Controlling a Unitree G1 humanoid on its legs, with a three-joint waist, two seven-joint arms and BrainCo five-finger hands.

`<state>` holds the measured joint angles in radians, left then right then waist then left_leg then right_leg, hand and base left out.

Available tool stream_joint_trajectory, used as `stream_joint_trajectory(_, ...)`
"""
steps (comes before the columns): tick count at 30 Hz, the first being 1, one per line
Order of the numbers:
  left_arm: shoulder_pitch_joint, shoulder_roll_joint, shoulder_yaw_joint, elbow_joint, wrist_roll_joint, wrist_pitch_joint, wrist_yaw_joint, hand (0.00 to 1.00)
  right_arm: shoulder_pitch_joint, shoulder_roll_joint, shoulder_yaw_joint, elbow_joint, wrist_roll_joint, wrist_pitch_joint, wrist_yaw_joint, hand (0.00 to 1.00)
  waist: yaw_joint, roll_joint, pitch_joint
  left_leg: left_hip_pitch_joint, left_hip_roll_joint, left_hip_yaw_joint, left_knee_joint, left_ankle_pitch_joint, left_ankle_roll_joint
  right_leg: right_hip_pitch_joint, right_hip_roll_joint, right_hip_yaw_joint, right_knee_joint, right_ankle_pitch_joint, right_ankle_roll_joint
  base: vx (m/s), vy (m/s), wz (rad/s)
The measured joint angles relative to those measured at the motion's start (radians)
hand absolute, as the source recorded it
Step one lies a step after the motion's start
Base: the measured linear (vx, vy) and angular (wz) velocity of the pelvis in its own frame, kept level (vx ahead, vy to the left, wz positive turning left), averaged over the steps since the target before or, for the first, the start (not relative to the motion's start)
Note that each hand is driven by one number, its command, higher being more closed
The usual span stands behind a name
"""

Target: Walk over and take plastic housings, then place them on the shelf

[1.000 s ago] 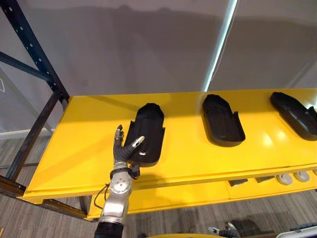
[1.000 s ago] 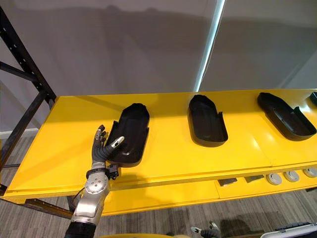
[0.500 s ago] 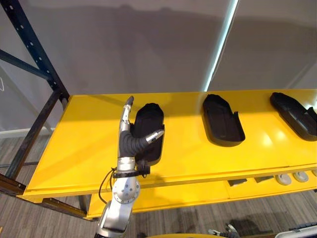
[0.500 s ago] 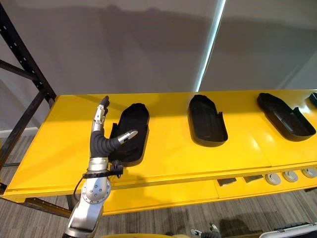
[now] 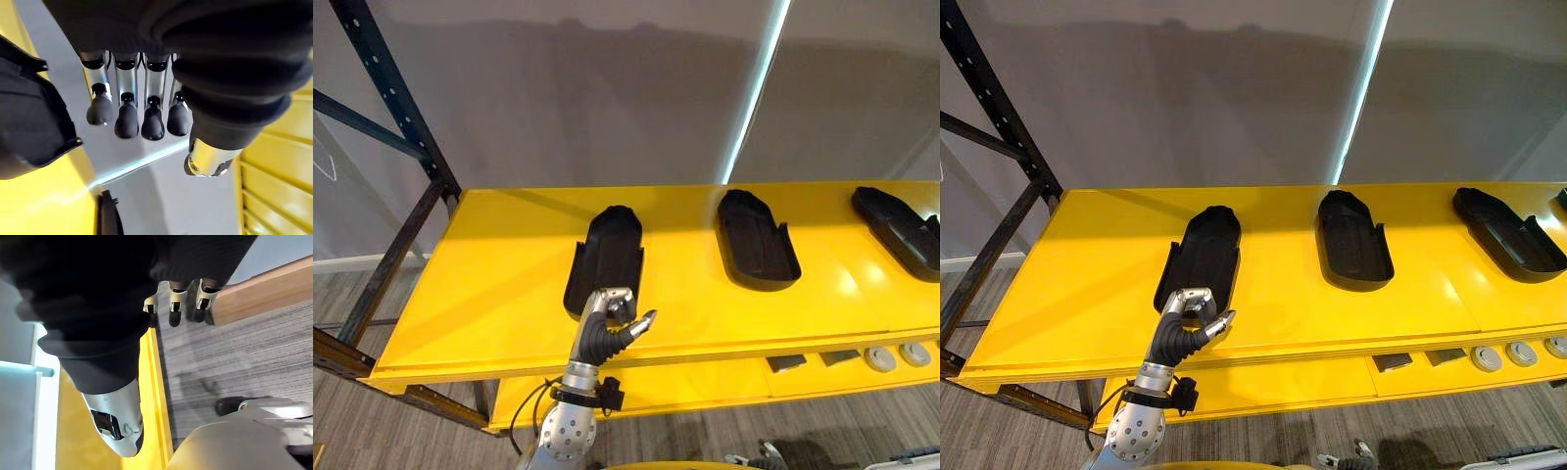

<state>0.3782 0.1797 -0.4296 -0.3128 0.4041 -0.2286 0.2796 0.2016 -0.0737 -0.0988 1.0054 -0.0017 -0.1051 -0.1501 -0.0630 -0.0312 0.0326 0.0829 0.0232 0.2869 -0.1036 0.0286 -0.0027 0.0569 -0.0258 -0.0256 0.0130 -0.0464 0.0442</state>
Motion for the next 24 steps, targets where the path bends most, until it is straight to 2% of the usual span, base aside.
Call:
stream_joint_trajectory(2,0.020,0.001,0.000,0.042,0.000,0.000,-0.014,1.00,0.000,0.000,0.000,0.000,0.000,0.001,-0.003,0.00,0.001,0.001,0.000,0.002,-0.006,-0.015,0.000,0.001,0.002,0.010,-0.007,-0.009,-0.004,-0.001,0.000,0.01,0.017,0.20)
stream_joint_trajectory(6,0.041,0.000,0.009,0.090,-0.002,0.007,-0.018,1.00,0.009,-0.001,0.001,0.001,0.000,0.007,-0.007,0.00,0.025,0.000,-0.003,0.002,-0.015,-0.025,0.000,0.001,0.003,0.015,-0.017,-0.029,-0.006,-0.004,0.004,0.00,0.020,0.10)
stream_joint_trajectory(11,0.043,-0.003,0.014,0.127,0.000,0.026,-0.019,1.00,0.009,-0.006,0.022,0.000,0.000,0.006,-0.017,0.00,0.026,0.000,-0.004,0.007,-0.024,-0.036,0.000,0.001,0.005,0.029,-0.026,-0.038,-0.007,-0.008,0.008,0.00,0.012,0.12)
stream_joint_trajectory(24,0.027,-0.023,0.041,0.195,0.040,0.028,-0.016,1.00,0.007,-0.005,0.021,-0.001,0.000,0.006,-0.022,0.00,0.023,0.001,-0.005,0.010,-0.023,-0.010,0.000,-0.007,0.004,0.025,-0.025,-0.017,-0.013,-0.008,0.008,0.00,-0.006,-0.05)
